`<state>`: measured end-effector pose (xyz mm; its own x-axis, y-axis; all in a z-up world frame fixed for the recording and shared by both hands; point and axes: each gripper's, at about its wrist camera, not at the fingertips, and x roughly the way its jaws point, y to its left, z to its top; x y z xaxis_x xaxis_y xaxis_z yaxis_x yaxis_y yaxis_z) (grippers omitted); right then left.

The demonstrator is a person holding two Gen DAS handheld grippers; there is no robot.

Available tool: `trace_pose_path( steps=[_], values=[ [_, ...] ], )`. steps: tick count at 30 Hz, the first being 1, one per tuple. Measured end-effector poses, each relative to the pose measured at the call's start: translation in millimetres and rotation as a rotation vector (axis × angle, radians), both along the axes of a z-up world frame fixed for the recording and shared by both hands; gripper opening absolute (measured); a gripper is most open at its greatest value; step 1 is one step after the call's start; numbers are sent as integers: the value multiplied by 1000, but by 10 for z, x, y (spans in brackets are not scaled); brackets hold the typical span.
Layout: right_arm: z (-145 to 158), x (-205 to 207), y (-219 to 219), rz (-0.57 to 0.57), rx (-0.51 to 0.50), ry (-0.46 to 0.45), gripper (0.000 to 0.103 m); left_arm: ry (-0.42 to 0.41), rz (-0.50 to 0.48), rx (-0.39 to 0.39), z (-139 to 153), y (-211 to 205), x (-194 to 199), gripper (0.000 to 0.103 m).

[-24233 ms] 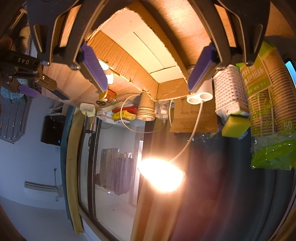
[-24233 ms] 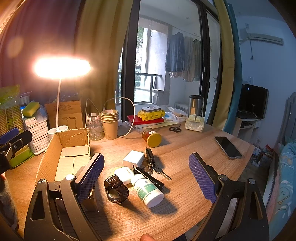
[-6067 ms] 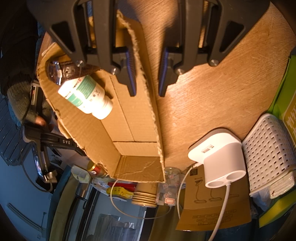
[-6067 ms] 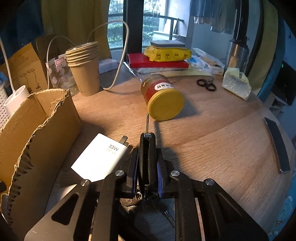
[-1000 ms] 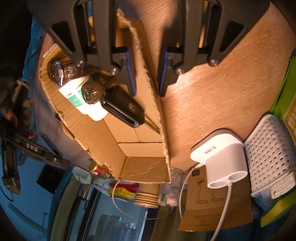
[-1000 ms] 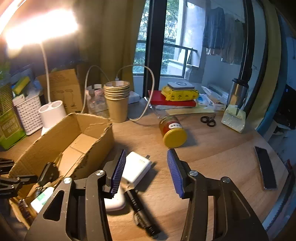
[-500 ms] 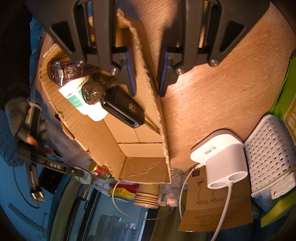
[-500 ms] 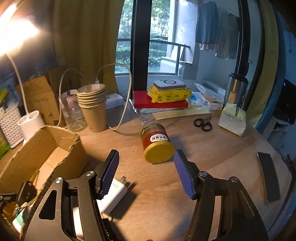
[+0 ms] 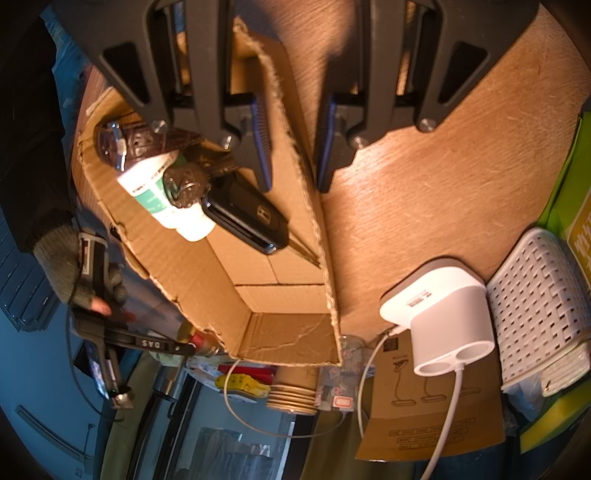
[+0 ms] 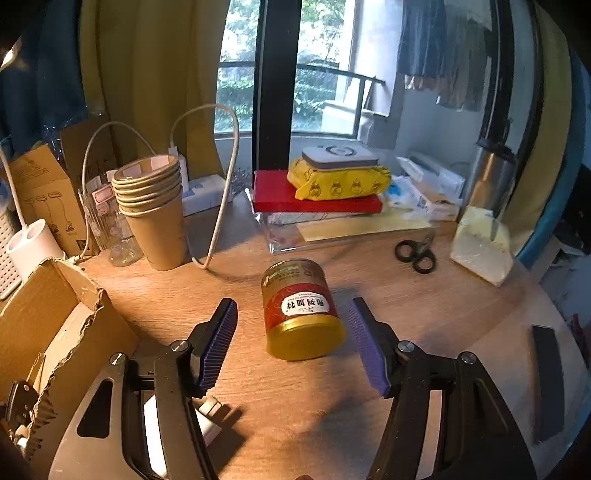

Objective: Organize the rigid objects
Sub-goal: 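Move the right gripper to the red-and-gold tin can and grasp it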

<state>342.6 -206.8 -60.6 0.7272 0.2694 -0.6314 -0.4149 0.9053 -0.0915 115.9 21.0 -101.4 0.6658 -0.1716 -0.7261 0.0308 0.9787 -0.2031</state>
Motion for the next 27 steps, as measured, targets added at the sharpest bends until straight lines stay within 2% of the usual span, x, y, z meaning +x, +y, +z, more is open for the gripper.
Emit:
trace_pose_path(
  steps=[22,27],
  values=[
    [-384,550,159,-54,-65,118,66,0,0,1,1,1,1,26],
    [-372,543,143,-73,-81,104,57,-1,1,0,0,1,1,26]
  ],
)
